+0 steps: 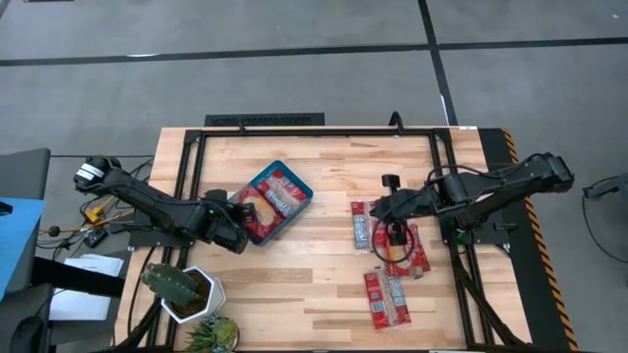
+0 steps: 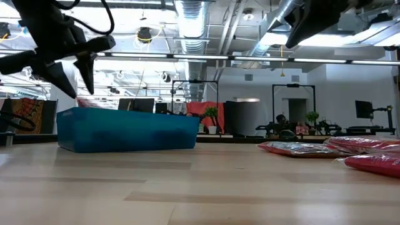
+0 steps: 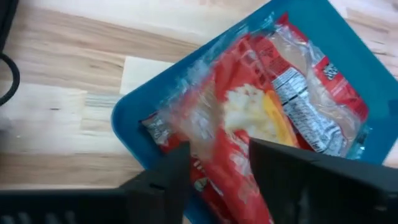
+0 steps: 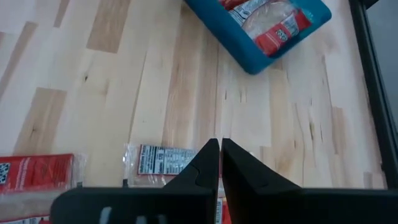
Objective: Sort popcorn bags into baskets
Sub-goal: Put the red popcorn bag into the blue bin
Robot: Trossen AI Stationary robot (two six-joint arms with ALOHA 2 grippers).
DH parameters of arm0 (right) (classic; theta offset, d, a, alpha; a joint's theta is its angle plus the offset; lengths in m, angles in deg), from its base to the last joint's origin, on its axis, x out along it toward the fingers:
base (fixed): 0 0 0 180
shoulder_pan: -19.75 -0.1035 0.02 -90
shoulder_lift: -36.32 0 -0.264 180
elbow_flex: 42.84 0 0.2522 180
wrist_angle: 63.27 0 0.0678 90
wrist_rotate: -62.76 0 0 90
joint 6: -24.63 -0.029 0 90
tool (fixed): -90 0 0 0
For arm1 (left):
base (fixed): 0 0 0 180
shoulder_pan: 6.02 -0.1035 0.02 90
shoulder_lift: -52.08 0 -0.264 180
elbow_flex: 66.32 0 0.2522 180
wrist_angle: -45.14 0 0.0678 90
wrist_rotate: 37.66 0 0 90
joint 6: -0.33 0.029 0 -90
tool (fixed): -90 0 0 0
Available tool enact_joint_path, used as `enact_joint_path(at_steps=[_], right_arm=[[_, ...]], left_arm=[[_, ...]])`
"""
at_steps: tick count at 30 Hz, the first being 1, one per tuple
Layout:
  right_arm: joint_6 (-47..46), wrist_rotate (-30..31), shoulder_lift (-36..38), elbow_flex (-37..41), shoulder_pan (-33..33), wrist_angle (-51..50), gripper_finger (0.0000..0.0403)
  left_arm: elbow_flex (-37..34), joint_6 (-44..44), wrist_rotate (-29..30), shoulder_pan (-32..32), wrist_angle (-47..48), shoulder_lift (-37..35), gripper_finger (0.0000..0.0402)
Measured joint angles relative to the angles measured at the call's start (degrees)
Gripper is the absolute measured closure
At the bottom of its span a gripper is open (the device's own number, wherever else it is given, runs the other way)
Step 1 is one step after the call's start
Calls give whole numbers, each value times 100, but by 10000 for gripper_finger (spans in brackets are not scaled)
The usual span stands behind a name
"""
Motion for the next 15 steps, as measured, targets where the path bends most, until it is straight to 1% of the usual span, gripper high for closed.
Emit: enact_joint_path(at_steps=[2, 5, 9, 12, 15], right_arm=[[6, 2, 0, 0, 3, -2, 360], [24, 0, 0, 0, 2, 0, 360], [-157, 17, -12, 0, 56, 22, 360], [-218, 38, -205, 27, 168, 27, 363], [-251, 47, -400, 292, 265, 327, 371]], left_arm=[[91, 59, -39, -32, 157, 0, 223], [299, 5, -246, -119, 450, 0, 188], [759, 184, -299, -184, 510, 0, 158], [1187, 625, -6, -185, 64, 0, 150], [1565, 1514, 422, -182, -948, -4, 149]])
